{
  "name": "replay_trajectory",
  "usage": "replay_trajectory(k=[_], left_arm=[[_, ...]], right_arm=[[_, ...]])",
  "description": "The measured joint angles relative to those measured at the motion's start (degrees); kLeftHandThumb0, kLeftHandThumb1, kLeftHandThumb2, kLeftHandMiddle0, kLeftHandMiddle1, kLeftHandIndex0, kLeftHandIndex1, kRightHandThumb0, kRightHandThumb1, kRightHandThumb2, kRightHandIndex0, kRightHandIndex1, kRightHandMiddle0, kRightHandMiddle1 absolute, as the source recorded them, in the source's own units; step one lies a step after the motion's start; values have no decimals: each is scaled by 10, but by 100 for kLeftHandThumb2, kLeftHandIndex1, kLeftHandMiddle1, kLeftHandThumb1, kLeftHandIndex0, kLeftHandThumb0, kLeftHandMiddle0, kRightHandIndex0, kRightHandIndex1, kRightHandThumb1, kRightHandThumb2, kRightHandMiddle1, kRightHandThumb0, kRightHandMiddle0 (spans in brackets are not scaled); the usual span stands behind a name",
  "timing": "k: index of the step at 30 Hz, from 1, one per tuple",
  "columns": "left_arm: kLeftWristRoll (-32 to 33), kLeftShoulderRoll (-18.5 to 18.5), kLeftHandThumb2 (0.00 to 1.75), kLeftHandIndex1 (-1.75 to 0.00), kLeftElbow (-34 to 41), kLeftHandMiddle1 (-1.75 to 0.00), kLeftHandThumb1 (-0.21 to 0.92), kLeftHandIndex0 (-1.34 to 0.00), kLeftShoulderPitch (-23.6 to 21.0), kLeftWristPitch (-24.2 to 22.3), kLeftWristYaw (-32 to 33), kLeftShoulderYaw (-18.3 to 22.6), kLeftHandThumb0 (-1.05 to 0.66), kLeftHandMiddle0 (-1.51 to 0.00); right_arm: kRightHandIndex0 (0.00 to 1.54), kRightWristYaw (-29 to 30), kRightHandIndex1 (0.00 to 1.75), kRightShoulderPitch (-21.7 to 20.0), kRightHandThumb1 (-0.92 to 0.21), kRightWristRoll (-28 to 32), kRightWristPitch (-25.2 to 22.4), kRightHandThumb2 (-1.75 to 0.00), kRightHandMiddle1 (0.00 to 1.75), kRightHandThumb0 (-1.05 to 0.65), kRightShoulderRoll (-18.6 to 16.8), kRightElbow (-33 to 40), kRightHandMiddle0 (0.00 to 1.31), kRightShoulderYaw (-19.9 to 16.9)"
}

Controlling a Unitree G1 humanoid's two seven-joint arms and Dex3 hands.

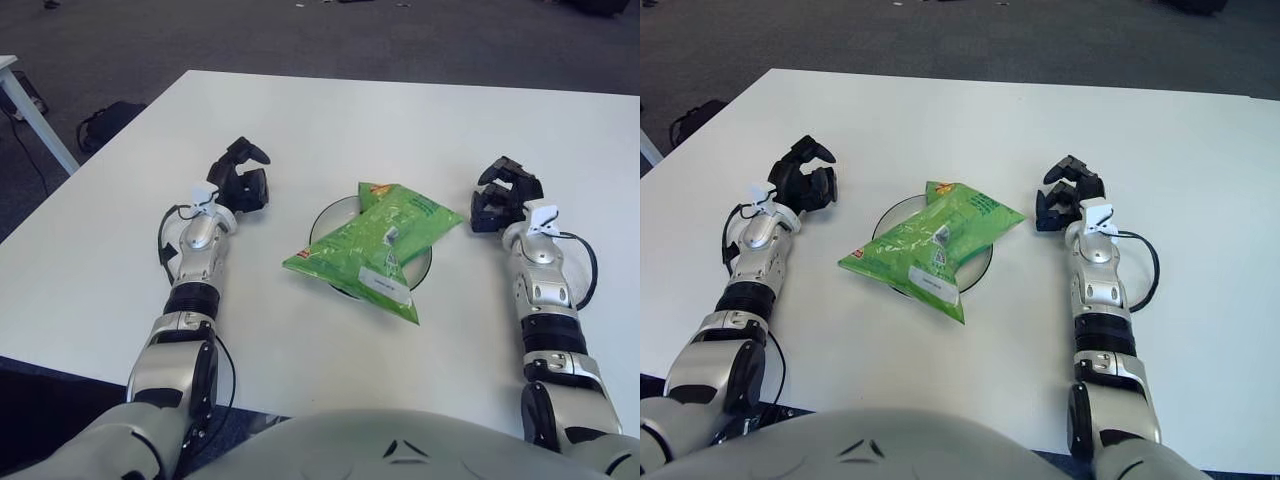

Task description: Put the snack into the plate.

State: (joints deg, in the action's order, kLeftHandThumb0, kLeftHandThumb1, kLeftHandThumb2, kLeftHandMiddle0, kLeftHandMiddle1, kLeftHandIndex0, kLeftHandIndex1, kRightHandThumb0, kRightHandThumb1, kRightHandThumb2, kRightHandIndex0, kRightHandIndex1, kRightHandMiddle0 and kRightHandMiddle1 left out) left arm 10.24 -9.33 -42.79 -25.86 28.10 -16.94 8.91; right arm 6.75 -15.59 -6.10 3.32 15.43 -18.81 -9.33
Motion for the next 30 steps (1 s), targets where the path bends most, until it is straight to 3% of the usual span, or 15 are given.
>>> replay_trajectory(k=[6,11,13,16,30], left_arm=[[0,0,110,-175,1,-175,49,-48,1,-1,0,0,-43,-121],[-1,-1,110,-175,1,-175,49,-48,2,-1,0,-1,-43,-122],[-1,0,110,-175,1,-175,49,-48,1,-1,0,-1,-43,-122],[-1,0,110,-175,1,-175,49,-48,1,-1,0,-2,-43,-122],[0,1,111,-175,1,-175,48,-48,0,2,-7,-2,-43,-125]], right_arm=[[88,39,175,26,8,-57,-11,-175,169,-1,3,23,73,31],[88,55,175,33,8,-70,-10,-175,169,-1,4,29,74,41],[116,58,175,35,-8,-69,-8,-159,172,-32,4,29,73,41],[130,59,175,37,-16,-66,-4,-150,174,-46,4,29,71,39],[136,55,175,48,-24,-38,10,-141,175,-51,-1,30,68,20]])
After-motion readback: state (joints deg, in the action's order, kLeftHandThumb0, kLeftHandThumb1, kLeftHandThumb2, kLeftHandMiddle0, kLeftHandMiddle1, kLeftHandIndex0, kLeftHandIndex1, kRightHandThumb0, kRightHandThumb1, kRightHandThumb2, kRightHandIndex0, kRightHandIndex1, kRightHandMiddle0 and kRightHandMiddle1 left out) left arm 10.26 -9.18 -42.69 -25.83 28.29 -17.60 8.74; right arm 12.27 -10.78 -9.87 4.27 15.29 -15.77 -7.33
